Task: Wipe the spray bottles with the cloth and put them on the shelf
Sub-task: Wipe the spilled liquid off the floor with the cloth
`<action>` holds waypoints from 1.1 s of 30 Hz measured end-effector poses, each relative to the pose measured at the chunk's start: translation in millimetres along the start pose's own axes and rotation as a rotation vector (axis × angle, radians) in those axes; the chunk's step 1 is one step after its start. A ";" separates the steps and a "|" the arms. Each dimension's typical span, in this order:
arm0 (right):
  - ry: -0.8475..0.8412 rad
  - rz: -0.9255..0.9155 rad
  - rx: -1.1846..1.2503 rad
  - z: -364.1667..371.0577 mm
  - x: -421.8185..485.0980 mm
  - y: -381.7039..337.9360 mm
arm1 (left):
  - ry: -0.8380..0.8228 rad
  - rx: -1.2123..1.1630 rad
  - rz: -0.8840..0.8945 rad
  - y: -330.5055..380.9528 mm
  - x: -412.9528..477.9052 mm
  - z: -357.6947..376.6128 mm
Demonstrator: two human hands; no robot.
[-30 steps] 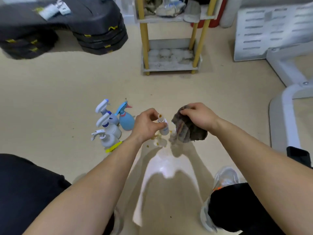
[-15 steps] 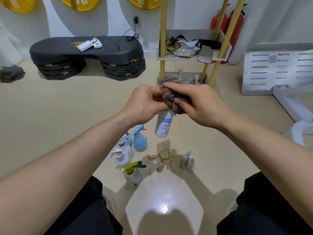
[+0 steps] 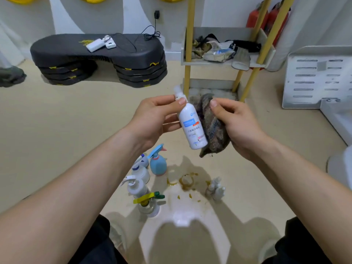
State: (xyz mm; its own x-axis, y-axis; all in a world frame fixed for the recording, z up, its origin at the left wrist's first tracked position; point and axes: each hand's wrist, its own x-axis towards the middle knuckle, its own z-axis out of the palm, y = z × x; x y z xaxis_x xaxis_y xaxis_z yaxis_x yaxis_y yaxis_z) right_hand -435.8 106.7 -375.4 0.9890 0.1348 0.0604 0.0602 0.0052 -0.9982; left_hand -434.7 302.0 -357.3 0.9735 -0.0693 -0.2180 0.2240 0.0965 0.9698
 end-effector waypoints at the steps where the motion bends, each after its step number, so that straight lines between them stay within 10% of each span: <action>1: 0.042 -0.045 0.038 -0.6 1.1 -4.6 | -0.008 -0.024 -0.010 -0.1 1.5 -0.3; 8: 0.094 -0.461 -0.722 18.9 -7.0 -1.5 | 0.064 -0.162 0.039 3.5 0.2 22.9; 13: -0.007 -0.406 -0.649 18.6 -2.4 13.1 | 0.166 -0.261 0.046 10.4 2.0 23.7; 23: -0.227 0.542 0.227 9.7 -0.8 -9.2 | 0.126 -0.060 0.116 0.9 4.3 21.5; 26: -0.104 0.287 0.059 17.9 -3.2 0.6 | 0.189 0.008 0.109 -2.7 5.5 23.5; 33: 0.084 -0.395 -1.208 38.1 -27.3 34.2 | 0.375 -0.173 -0.067 -4.9 4.7 27.5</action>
State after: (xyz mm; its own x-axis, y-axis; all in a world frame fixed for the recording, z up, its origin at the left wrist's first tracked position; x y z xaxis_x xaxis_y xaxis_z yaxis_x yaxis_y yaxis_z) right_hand -465.9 140.9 -411.4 0.8788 0.2666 0.3957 0.3911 -0.8775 -0.2774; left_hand -432.4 273.9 -360.1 0.8987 0.2825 -0.3355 0.2607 0.2712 0.9265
